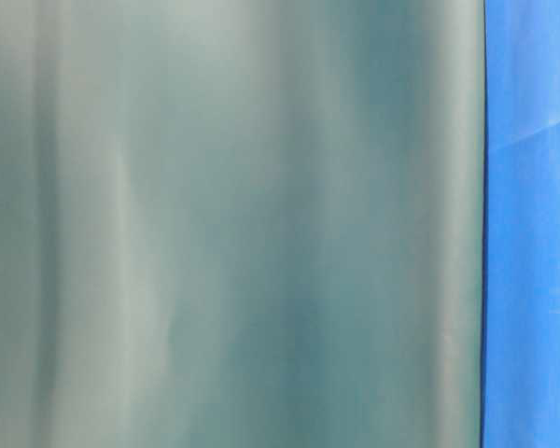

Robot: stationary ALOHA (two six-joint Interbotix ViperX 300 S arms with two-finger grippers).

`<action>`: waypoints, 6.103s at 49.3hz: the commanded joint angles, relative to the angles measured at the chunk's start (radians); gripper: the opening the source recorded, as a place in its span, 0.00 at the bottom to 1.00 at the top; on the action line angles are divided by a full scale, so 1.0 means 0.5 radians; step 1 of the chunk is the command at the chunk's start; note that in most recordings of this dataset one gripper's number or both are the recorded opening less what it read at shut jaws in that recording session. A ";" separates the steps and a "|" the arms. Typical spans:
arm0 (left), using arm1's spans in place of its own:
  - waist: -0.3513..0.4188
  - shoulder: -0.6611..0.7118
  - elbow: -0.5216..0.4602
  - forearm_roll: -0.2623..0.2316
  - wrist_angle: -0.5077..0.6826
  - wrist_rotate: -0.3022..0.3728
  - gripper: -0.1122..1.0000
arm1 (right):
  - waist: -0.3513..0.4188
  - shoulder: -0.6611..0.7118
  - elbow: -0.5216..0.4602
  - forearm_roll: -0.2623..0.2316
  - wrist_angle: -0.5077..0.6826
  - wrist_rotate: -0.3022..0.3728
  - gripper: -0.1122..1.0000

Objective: Handover the blue block to the right arm after grasping it with the left arm, then place it in the designated position.
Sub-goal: 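Open both grippers wide at their start positions, then move the open left gripper toward the blue cube and lower over it, then descend the left gripper around the blue cube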

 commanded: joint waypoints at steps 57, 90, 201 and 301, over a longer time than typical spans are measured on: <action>-0.034 0.003 -0.012 0.009 0.061 -0.034 0.93 | -0.034 0.055 -0.092 0.015 0.114 0.064 0.97; -0.052 0.270 -0.046 0.009 -0.175 -0.043 0.93 | -0.055 0.055 -0.092 0.018 0.123 0.061 0.97; -0.233 2.197 -2.120 0.009 1.583 -0.107 0.93 | -0.089 0.107 -0.095 0.015 0.163 0.061 0.97; -0.239 2.304 -2.197 0.028 1.789 -0.138 0.93 | -0.089 0.123 -0.092 0.015 0.166 0.061 0.97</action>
